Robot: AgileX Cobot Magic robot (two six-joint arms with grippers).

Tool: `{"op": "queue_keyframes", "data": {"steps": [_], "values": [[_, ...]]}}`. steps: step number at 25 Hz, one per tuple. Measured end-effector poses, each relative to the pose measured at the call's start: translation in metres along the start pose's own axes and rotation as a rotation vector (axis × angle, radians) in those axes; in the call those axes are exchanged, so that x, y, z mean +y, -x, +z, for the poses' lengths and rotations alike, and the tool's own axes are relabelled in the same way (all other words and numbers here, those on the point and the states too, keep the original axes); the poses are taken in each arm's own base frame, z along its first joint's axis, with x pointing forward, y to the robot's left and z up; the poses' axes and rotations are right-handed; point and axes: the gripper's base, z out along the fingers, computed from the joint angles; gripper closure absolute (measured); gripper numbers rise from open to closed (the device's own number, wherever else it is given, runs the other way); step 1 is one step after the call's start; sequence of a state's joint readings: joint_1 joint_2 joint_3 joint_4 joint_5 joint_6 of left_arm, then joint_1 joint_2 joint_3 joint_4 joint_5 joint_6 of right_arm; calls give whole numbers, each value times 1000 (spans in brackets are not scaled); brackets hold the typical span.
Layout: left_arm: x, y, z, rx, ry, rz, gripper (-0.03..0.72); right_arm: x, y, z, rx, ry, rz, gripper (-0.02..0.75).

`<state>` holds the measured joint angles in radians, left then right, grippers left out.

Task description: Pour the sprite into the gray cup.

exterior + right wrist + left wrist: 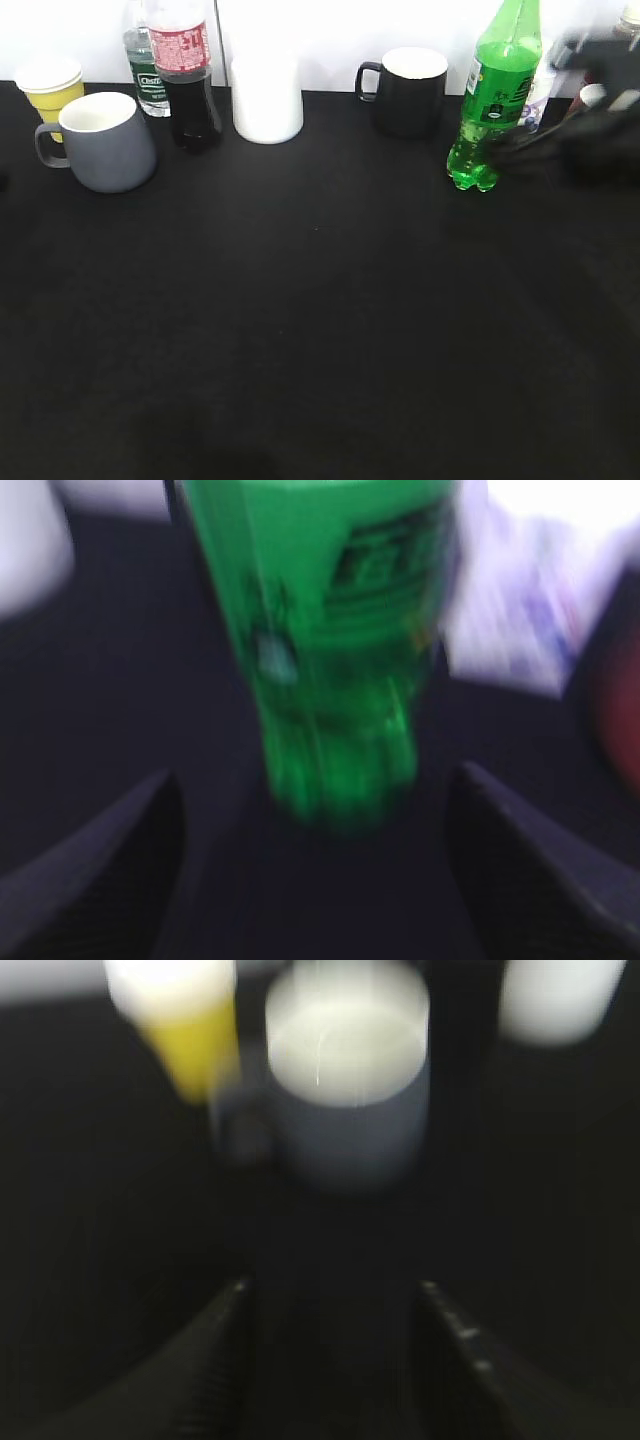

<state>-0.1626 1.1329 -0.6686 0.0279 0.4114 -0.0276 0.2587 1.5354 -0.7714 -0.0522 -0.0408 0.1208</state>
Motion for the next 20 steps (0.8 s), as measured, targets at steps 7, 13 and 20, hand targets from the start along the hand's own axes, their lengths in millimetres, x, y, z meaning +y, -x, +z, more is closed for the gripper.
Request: {"op": "queue_keyframes", "data": {"steps": [7, 13, 20], "values": [[-2, -19, -62, 492, -18, -35, 230, 15, 27, -107, 439, 109, 9, 143], [-10, -70, -125, 183, -117, -90, 230, 15, 24, -233, 119, 132, -31, 144], [-9, -125, -156, -138, -118, -23, 230, -3, -94, -256, 17, 30, -27, 146]]}}
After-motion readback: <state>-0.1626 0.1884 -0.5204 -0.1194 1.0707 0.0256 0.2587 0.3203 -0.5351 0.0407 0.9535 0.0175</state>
